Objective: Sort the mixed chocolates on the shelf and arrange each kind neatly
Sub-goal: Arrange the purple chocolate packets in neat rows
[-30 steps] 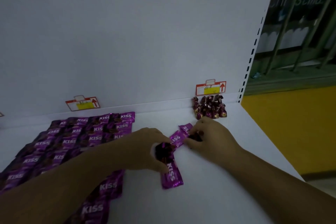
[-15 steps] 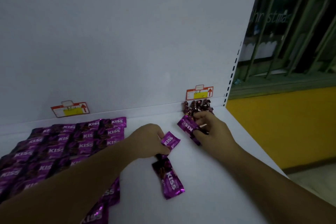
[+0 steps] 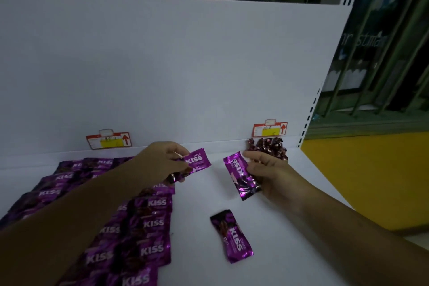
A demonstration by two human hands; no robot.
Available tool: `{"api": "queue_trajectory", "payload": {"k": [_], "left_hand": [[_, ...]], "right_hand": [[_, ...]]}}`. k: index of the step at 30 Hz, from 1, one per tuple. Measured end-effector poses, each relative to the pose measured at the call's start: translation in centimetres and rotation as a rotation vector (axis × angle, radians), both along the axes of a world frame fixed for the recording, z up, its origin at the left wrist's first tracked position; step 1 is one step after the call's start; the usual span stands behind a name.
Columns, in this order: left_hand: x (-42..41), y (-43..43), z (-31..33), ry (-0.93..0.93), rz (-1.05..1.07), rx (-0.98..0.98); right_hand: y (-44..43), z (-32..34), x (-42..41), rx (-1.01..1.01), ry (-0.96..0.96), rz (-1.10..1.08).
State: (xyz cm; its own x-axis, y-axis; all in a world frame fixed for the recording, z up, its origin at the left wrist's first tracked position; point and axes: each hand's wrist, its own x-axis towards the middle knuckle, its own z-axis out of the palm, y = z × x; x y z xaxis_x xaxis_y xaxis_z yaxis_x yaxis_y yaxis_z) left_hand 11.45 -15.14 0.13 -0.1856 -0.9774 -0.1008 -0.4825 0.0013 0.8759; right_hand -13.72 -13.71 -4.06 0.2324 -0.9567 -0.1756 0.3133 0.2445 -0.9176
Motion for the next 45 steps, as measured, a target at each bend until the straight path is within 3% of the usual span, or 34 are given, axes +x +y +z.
{"api": "queue_trajectory", "payload": {"k": [4,8,15,20,24,29,36,45], "left_hand": [[1.1,0.3,0.2,-0.016,0.026,0.008],[1.6,0.1,0.5,-0.07,0.076,-0.022],[2.9,-0.2,0.7,-0.094,0.118,-0.045],[4.1,-0.4,0.8,-0.163,0.153,-0.133],[5.2,-0.7,1.4,-0.234,0.2,-0.26],[6.5,-0.8,1.4,-0.057,0.269,-0.276],[7.2,-1.3,0.2,0.007,0.229,-0.101],[6.5,-1.5,-0.2,0.268,0.202,0.161]], "right_hand": [[-0.7,0.3,1.5,0.032,-0.076,0.113],[-1.9,-0.2,2.7,-0.039,0.023,0.14],[-4.6,-2.6,4.0,-0.785,0.971,0.092],[-4.8,-2.5,3.9,-0.944,1.23,0.04],[-3.7,-2.7,4.9,-1.078,1.312,0.203],[-6.6,-3.5,5.9,-1.095,1.368,0.075],[-9.0,-4.5,7.9,-1.094,1.285,0.048],[-8.5,-4.5,7.7,-1.108,1.082,-0.11]]}}
